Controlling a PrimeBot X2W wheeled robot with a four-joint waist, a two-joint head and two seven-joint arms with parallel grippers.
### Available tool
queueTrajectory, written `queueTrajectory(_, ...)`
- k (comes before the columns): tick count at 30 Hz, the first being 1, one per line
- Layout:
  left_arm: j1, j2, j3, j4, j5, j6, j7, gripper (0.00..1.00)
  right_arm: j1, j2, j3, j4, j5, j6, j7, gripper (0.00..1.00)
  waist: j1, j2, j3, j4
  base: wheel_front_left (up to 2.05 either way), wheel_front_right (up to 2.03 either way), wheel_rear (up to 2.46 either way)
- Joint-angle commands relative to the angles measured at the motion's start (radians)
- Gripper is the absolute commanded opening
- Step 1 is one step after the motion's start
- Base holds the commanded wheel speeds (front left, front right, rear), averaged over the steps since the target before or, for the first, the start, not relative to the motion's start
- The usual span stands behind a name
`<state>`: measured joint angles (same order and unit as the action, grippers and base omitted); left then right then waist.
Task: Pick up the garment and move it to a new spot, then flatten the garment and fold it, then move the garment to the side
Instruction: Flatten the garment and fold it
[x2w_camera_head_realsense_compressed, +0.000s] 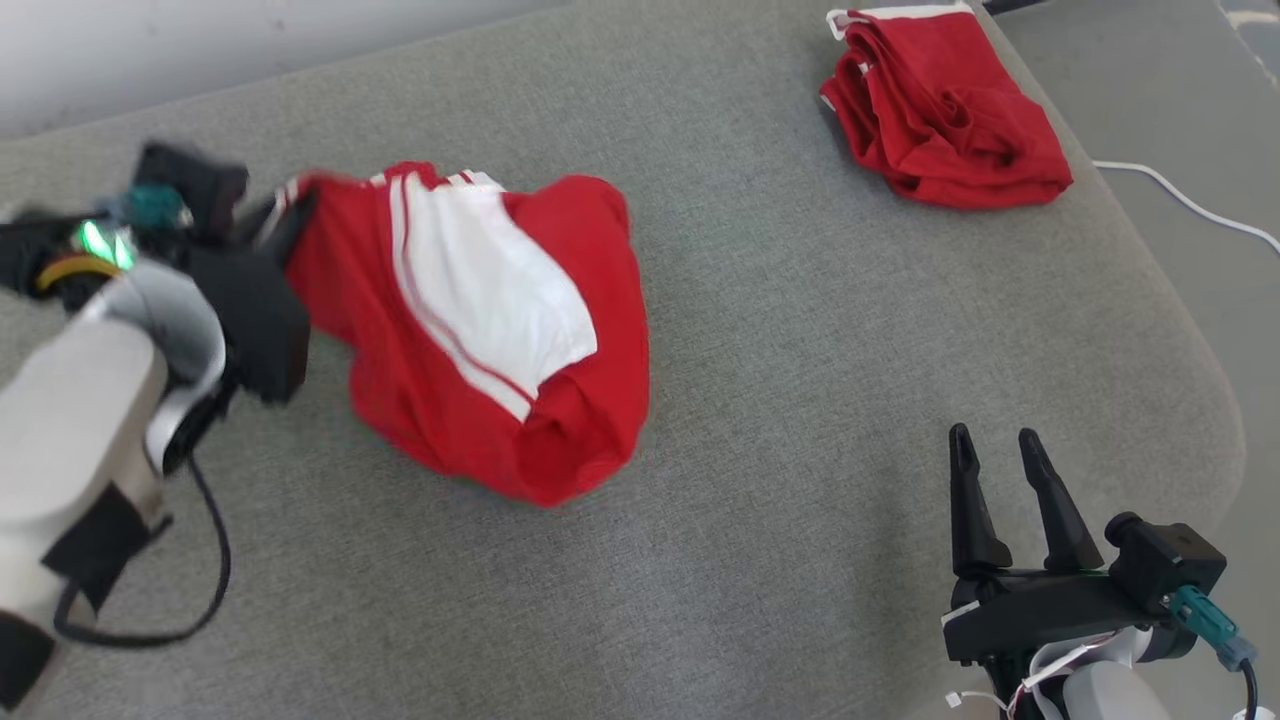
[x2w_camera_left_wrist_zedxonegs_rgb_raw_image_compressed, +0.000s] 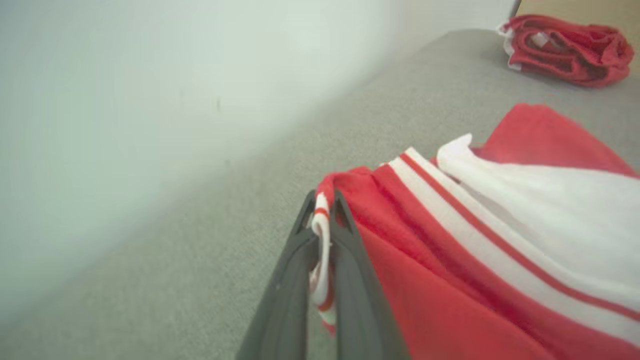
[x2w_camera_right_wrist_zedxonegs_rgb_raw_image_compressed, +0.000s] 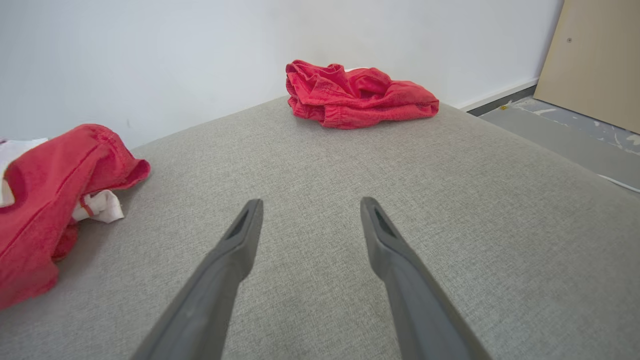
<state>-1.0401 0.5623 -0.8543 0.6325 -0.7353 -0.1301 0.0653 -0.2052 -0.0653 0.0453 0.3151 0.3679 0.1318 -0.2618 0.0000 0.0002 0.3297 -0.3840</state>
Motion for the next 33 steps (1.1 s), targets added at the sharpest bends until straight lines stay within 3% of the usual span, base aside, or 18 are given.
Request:
queueTrajectory(1,-0.028,-0.009,0.009,0.001,0.019,0.01,-0.037,0.0,0.004,0.0,-0.005,-0.001,-0.004,-0.003,-0.004,1.0,0.0,-0.0002,-0.015,0.015,0.0,0.0,0.0)
queueTrajectory(7,-0.106,-0.061,0.04,0.012,0.06,0.032,-0.227,0.0,0.016,-0.017,-0.039,-0.011,-0.015,-0.003,-0.003,1.0,0.0,-0.0002,-0.048,0.053,0.0,0.0,0.0)
queueTrajectory(11,-0.054,-0.08,0.024,-0.033,0.066,0.03,-0.277,0.0,0.036,-0.022,-0.052,-0.016,-0.023,-0.003,-0.003,1.0,0.0,-0.0002,-0.073,0.102,0.0,0.0,0.0)
queueTrajectory(16,0.098,-0.053,0.034,-0.175,0.057,0.077,-0.316,0.0,0.069,-0.03,-0.064,-0.026,-0.032,-0.003,-0.003,1.0,0.0,-0.0002,-0.104,0.178,0.0,0.0,0.0)
queueTrajectory(26,0.522,0.033,0.133,-0.463,0.033,0.232,-0.33,0.0,0.102,-0.05,-0.064,-0.029,-0.043,-0.003,-0.003,1.0,0.0,-0.0002,-0.144,0.317,0.0,0.0,0.0)
queueTrajectory(33,0.722,-0.015,0.241,-0.497,0.052,0.244,-0.331,0.0,0.105,-0.063,-0.048,-0.023,-0.038,-0.003,-0.003,1.0,0.0,-0.0002,-0.158,0.341,0.0,0.0,0.0)
